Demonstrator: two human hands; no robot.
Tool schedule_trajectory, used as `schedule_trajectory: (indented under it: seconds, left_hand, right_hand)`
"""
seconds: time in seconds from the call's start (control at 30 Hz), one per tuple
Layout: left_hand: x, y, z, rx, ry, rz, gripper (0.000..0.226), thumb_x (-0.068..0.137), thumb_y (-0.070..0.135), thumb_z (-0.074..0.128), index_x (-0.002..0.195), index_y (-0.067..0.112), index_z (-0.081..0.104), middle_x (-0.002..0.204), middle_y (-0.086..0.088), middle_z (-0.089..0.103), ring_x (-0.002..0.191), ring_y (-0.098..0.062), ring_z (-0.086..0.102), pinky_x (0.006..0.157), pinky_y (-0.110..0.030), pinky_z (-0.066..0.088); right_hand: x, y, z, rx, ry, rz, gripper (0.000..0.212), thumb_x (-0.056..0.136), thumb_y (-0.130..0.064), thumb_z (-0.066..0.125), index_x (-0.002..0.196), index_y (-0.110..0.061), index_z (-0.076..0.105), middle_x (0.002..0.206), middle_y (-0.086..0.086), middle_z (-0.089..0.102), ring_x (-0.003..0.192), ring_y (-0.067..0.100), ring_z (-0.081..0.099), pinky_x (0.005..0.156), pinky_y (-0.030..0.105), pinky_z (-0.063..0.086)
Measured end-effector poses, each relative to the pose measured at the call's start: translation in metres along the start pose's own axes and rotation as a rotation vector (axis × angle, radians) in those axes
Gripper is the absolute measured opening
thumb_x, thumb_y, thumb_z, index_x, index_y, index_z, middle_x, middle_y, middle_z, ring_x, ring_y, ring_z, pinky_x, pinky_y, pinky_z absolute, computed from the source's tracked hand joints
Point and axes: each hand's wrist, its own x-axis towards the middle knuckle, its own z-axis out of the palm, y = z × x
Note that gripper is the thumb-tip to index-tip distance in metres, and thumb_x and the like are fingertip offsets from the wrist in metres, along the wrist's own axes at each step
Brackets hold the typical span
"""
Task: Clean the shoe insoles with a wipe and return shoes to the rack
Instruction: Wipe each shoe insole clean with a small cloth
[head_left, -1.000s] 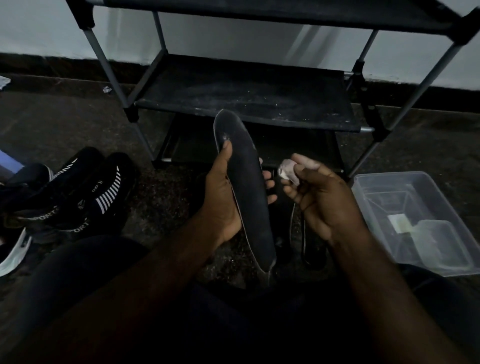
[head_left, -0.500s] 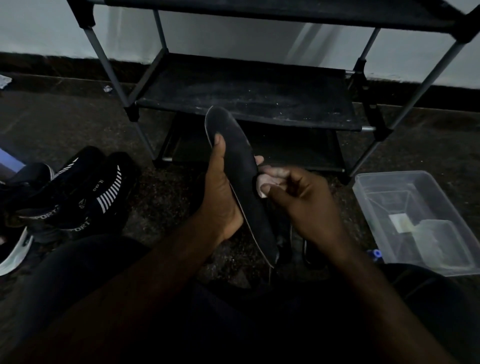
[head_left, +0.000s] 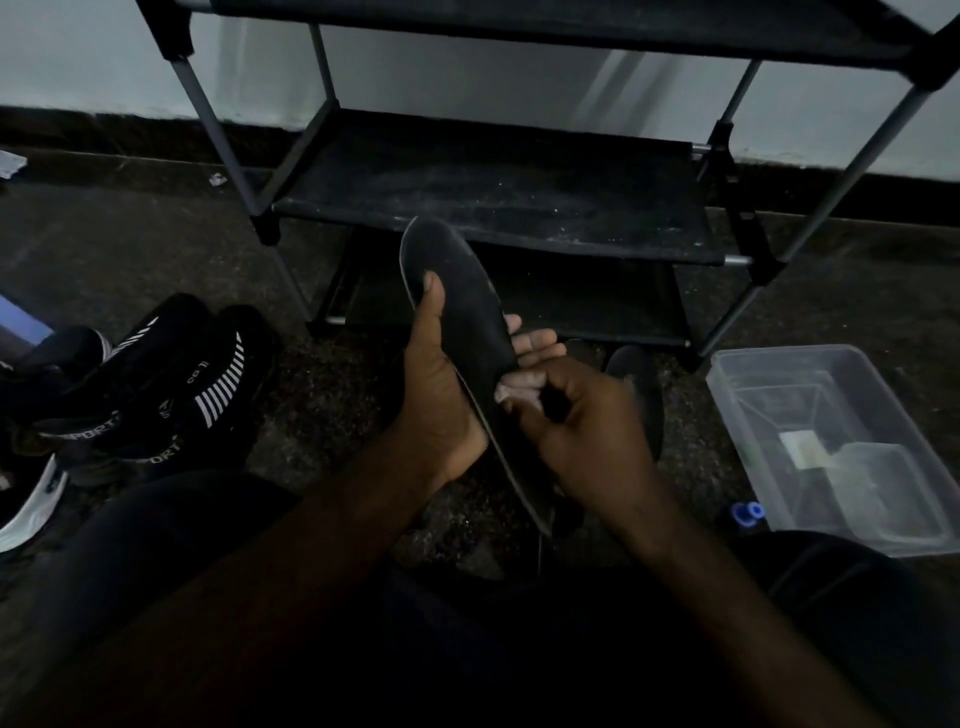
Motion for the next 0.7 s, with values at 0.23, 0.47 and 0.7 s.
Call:
schedule_trajectory:
  seconds: [0.23,0.47,0.7]
  left_hand:
    - [-0.004,0.001,0.005,-0.036,0.052,0.028,0.09,0.08,0.075,0.038,0.127,-0.002,0.045,0.131,-0.03,0.054,0.116,-0.039,0.06,0.094,-0.048,0.052]
    - [-0.007,0.003,0.005,0.009,0.038,-0.005,0.096,0.077,0.076,0.037,0.136,0.001,0.039,0.131,-0.028,0.056,0.118,-0.038,0.06,0.095,-0.051,0.05]
    - [-0.003,-0.004,0.002,0.011,0.011,-0.023,0.094,0.081,0.077,0.041,0.129,-0.003,0.043,0.127,-0.031,0.058,0.127,-0.036,0.048,0.111,-0.05,0.035]
  right_hand:
    - [0.005,0.004,-0.002,0.007,0.048,0.024,0.024,0.086,-0.001,0.071,0.09,-0.024,0.069,0.09,-0.012,0.071,0.087,-0.002,0.069,0.082,0.018,0.054]
    - [-0.006,-0.014,0.005,0.004,-0.095,-0.15,0.016,0.085,0.001,0.07,0.095,-0.01,0.074,0.091,-0.01,0.071,0.089,0.001,0.068,0.083,0.015,0.052]
    - [0.0,-0.004,0.004,-0.015,0.056,-0.061,0.02,0.084,0.001,0.07,0.09,-0.017,0.073,0.087,-0.015,0.07,0.088,-0.002,0.067,0.082,0.014,0.051]
